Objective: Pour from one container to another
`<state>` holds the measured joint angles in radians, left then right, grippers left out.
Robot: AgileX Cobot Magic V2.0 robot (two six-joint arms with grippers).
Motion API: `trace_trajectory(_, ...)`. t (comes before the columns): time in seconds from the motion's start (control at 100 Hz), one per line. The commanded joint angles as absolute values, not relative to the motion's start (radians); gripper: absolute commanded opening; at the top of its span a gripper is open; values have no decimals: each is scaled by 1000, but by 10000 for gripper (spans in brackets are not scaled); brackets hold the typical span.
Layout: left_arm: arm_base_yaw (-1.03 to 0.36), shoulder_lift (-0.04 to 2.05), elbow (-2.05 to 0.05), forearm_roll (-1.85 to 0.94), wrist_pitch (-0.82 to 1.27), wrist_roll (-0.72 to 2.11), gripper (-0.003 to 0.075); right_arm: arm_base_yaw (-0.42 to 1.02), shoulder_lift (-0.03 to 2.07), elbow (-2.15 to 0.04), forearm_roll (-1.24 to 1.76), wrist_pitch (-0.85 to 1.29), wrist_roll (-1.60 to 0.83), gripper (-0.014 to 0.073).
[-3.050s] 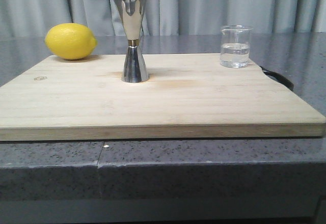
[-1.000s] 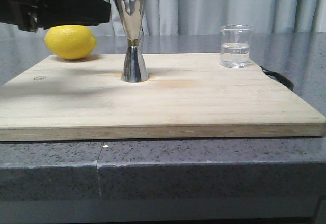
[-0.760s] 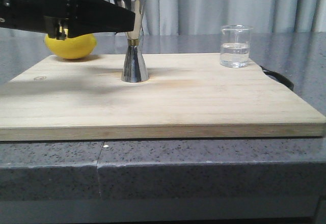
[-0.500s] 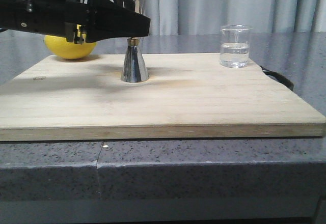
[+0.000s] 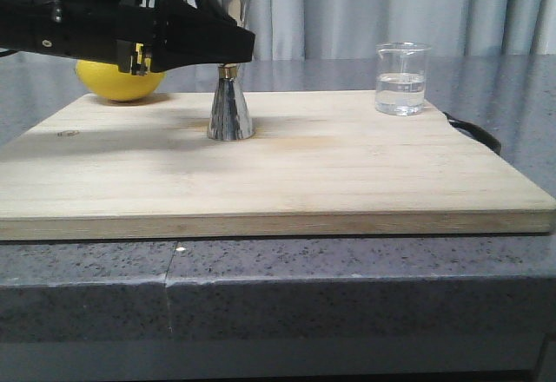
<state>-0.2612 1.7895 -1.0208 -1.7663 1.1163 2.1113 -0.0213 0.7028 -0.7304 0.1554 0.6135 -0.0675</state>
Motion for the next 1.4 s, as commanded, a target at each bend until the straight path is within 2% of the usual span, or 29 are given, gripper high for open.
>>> trace_trajectory(0.0,-270,1750,-1050,-1842,1209,2113,264,-28,708,-766,149,536,-77,572)
trace_trajectory(0.18,-270,1750,-1065,-1842,1280,2111,264,-28,708,-766,149,536,-77,572)
trace_trajectory(0.46,-270,1715,-1120,-1842,1280,2045,264,-4,708,-766,152,511,-77,571)
trace_trajectory(0.65,-270,1702,-1120,-1842,1280,2029,264,96,724,-760,164,426,-79,571)
trace_trajectory(0.92,-270,1702,-1120,-1842,1270,2026,264,265,858,-760,164,253,-79,571)
trace_trajectory(1.06,-270,1702,-1120,-1842,1270,2026,264,319,937,-725,164,87,-79,571)
trace_trajectory(1.39,-270,1702,-1120,-1842,1270,2026,264,375,1137,-502,164,-506,-42,572)
